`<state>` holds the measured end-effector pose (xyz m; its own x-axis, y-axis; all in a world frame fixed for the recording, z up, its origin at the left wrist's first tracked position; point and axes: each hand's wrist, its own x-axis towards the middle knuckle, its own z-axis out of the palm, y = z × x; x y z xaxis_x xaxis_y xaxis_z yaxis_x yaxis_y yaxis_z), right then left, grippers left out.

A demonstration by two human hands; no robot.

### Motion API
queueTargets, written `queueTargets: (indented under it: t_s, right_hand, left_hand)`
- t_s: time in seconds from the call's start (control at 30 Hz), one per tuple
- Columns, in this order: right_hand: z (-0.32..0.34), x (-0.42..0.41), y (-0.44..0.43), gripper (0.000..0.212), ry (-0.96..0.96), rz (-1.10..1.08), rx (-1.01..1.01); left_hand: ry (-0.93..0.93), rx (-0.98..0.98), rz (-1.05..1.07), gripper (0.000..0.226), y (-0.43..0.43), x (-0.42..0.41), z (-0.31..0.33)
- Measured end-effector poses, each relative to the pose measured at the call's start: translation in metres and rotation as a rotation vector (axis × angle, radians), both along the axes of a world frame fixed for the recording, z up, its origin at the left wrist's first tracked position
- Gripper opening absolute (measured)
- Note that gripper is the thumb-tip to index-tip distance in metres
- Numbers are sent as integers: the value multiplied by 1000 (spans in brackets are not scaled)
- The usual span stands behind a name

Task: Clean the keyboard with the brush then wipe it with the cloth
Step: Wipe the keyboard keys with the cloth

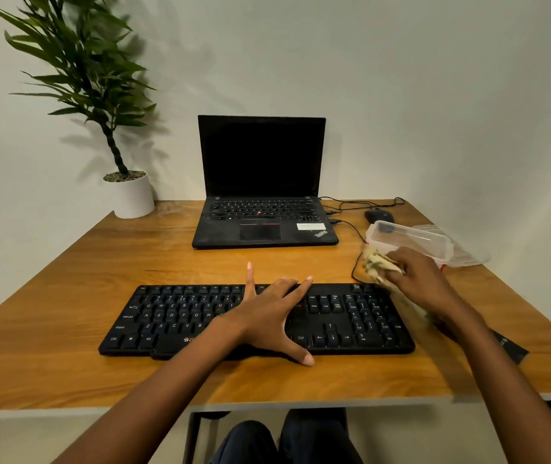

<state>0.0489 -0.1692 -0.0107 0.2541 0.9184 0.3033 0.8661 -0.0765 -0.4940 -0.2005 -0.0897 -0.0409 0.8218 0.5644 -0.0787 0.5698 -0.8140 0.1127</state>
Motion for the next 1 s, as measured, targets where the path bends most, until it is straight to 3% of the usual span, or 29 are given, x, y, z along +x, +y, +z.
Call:
queueTargets:
  t_s: [0.17, 0.23, 0.47, 0.53, 0.6, 0.7, 0.9, 1.0]
  right_hand:
    - [-5, 1, 50, 15, -35, 194, -360]
    - [-7, -11, 60, 24, -19, 226, -370]
    - [-19, -80, 87, 24, 60, 392, -268]
    - [-13, -73, 86, 24, 74, 414, -319]
    - [-5, -53, 84, 10, 19, 403, -407]
    - [3, -23, 77, 20, -36, 326, -508]
    - [-4, -51, 95, 10, 28, 376, -512]
    - [-12, -79, 106, 28, 124, 443, -451]
  left_hand:
    - [29, 125, 13, 125, -2, 0, 0]
    - [26, 156, 8, 129, -2, 2, 1]
    - [91, 214, 124, 140, -2, 4, -3]
    - [119, 219, 137, 142, -1, 4, -2]
    - [130, 227, 126, 142, 0, 5, 0]
    - [115, 242, 120, 143, 0, 5, -1]
    - [41, 239, 114, 141, -2, 1, -3]
    - [30, 229, 113, 141, -3, 0, -1]
